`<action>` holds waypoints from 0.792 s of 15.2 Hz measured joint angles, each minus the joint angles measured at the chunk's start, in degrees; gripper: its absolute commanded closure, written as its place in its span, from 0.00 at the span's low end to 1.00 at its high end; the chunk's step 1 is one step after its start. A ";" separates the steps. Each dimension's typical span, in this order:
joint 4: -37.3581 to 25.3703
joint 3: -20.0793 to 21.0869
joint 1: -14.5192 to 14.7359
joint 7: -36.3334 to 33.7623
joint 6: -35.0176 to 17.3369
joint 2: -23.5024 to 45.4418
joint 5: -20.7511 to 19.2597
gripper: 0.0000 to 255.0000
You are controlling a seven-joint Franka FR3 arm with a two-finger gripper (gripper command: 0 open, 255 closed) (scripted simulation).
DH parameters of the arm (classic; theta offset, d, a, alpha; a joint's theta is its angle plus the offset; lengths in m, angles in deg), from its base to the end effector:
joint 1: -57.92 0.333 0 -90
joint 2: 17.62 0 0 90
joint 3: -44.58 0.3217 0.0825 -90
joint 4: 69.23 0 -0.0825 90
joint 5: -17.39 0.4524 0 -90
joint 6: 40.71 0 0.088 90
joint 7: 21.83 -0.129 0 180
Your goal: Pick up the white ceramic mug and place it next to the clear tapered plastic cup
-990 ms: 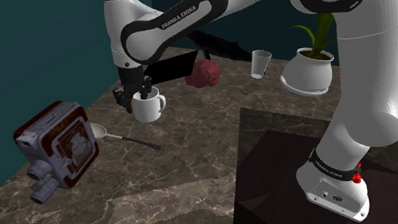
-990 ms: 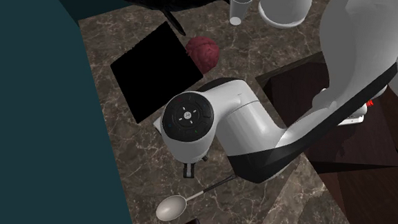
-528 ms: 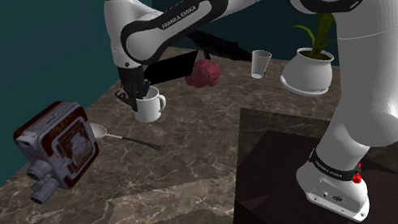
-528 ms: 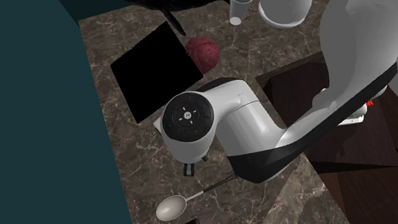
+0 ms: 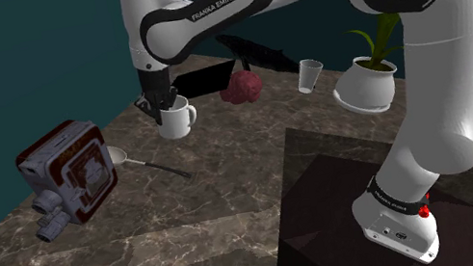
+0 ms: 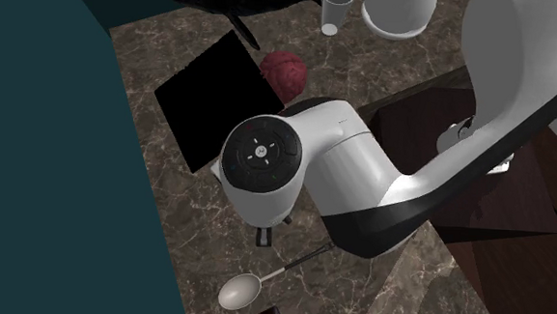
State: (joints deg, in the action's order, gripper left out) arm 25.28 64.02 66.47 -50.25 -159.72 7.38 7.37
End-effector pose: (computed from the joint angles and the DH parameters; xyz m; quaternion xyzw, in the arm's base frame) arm 0.6619 0.3146 0.3243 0.9997 0.0227 0.0114 0.0011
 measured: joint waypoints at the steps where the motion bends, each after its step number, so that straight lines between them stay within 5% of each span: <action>1: -0.22 0.07 -0.07 0.12 0.59 -0.40 0.16 1.00; 12: -5.24 0.60 -0.13 0.92 7.82 -2.76 1.29 1.00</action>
State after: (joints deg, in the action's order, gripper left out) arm 20.05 64.63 66.33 -49.33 -151.90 4.61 8.66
